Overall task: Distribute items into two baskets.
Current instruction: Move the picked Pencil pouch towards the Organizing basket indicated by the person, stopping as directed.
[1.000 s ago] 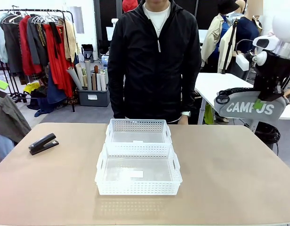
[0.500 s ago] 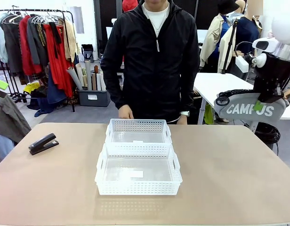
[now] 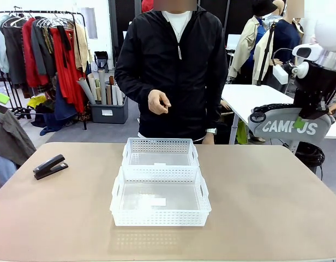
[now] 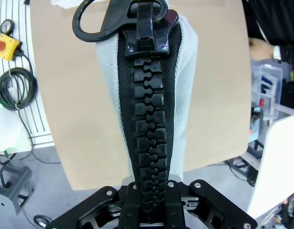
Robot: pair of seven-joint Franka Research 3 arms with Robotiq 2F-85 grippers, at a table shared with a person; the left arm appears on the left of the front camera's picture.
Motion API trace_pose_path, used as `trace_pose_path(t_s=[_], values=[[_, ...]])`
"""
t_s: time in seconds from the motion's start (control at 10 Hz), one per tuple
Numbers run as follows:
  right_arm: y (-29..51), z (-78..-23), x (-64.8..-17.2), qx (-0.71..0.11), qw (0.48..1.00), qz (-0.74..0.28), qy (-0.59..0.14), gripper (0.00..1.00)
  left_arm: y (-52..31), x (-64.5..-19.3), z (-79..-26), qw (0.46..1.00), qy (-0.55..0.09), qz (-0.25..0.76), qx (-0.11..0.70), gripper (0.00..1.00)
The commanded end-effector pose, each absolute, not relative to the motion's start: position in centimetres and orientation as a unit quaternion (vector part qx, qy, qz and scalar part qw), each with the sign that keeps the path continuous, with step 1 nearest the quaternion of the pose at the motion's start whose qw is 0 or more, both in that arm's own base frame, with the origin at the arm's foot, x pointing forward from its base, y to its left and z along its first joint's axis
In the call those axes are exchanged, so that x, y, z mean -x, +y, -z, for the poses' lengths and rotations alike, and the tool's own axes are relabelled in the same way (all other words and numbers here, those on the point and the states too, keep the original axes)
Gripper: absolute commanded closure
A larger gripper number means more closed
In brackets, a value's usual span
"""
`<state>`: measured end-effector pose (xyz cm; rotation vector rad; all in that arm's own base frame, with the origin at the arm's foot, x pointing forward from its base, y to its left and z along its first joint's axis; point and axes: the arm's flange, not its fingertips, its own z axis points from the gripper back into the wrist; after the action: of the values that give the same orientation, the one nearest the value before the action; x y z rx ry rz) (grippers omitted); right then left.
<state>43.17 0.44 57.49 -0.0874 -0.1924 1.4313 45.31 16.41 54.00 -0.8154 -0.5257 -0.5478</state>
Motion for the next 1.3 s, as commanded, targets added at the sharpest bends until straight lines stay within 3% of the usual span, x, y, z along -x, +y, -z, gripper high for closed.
trace_pose_path(t_s=[0.0, 1.2], values=[[0.37, -57.56, -43.03, 0.041, 0.751, -0.653, -0.092, 1.0, 16.37, -45.18, -54.08, 0.848, -0.252, 0.26, 0.387, 0.0], [0.37, -57.56, -43.03, 0.041, 0.751, -0.653, -0.092, 1.0, 16.37, -45.18, -54.08, 0.848, -0.252, 0.26, 0.387, 0.0]])
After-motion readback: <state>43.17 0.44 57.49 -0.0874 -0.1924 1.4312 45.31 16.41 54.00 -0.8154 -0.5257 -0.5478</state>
